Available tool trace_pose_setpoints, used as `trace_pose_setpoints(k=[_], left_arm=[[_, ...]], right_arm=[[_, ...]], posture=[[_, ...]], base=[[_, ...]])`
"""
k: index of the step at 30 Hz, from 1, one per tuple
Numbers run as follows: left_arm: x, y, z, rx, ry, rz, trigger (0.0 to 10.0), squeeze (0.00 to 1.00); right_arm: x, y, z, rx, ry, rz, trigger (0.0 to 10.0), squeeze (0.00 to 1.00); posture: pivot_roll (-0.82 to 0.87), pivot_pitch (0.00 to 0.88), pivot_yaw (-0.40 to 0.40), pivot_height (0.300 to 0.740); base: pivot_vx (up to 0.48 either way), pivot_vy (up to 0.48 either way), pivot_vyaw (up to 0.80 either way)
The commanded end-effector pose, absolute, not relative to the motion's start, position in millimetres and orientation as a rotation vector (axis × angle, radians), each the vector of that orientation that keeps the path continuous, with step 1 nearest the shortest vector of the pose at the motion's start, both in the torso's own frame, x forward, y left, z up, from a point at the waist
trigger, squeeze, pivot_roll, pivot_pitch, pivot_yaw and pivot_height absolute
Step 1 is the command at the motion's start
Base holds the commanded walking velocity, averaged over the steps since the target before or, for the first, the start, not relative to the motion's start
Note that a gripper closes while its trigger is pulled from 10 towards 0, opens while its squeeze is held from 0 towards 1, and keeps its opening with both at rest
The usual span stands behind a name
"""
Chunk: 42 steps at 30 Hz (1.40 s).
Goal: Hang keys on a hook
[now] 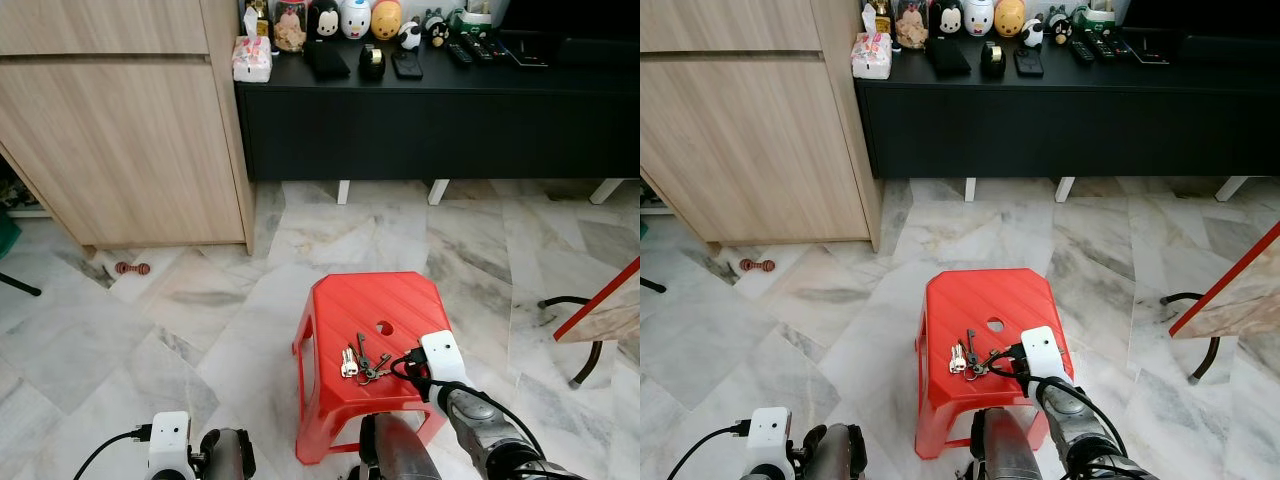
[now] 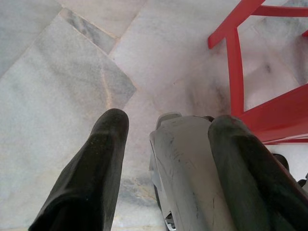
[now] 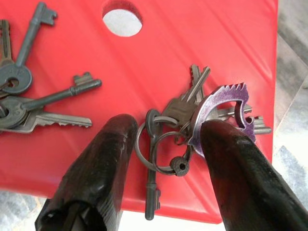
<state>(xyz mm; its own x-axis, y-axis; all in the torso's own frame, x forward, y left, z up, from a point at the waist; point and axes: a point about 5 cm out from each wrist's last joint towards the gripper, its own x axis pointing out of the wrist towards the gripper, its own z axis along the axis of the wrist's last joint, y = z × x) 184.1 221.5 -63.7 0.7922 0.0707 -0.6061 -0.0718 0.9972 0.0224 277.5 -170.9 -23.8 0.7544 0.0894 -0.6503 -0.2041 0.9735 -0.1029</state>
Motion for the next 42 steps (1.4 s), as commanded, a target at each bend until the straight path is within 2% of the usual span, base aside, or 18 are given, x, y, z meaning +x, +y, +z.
trace_pose_setpoints(k=[1,9,26,28,29,30,32,42], left_arm=[[134,200,-94,-0.044,0.872,0.025,10.0,0.0],[135,199,-94,-0.043,0.868,0.025,10.0,0.0],[135,198,-94,-0.051,0.874,0.03,10.0,0.0],[135,198,-94,-0.051,0.875,0.032,10.0,0.0],[136,198,-94,-0.052,0.876,0.033,10.0,0.0],[136,198,-94,-0.052,0.875,0.034,10.0,0.0],[137,198,-94,-0.051,0.876,0.035,10.0,0.0],[137,201,-94,-0.049,0.879,0.044,10.0,0.0]], right_arm=[[269,-174,-31,-0.181,0.746,0.17,10.0,0.0],[264,-168,-36,-0.175,0.775,0.208,10.0,0.0],[274,-180,-27,-0.195,0.726,0.102,10.0,0.0],[273,-179,-28,-0.199,0.729,0.106,9.6,0.0],[272,-178,-28,-0.201,0.731,0.11,3.8,0.0],[272,-178,-29,-0.203,0.733,0.112,1.6,0.0],[271,-177,-29,-0.204,0.735,0.112,0.0,0.0],[273,-173,-28,-0.201,0.72,0.128,0.0,0.0]], posture=[[0.02,0.179,-0.128,0.606],[0.02,0.182,-0.126,0.606],[0.01,0.191,-0.132,0.606],[0.01,0.193,-0.132,0.606],[0.01,0.193,-0.132,0.606],[0.01,0.193,-0.132,0.606],[0.01,0.193,-0.132,0.606],[0.02,0.185,-0.131,0.606]], base=[[0.0,0.0,0.0],[0.0,0.0,0.0],[0.0,0.0,0.0],[0.0,0.0,0.0],[0.0,0.0,0.0],[0.0,0.0,0.0],[0.0,0.0,0.0],[0.0,0.0,0.0]])
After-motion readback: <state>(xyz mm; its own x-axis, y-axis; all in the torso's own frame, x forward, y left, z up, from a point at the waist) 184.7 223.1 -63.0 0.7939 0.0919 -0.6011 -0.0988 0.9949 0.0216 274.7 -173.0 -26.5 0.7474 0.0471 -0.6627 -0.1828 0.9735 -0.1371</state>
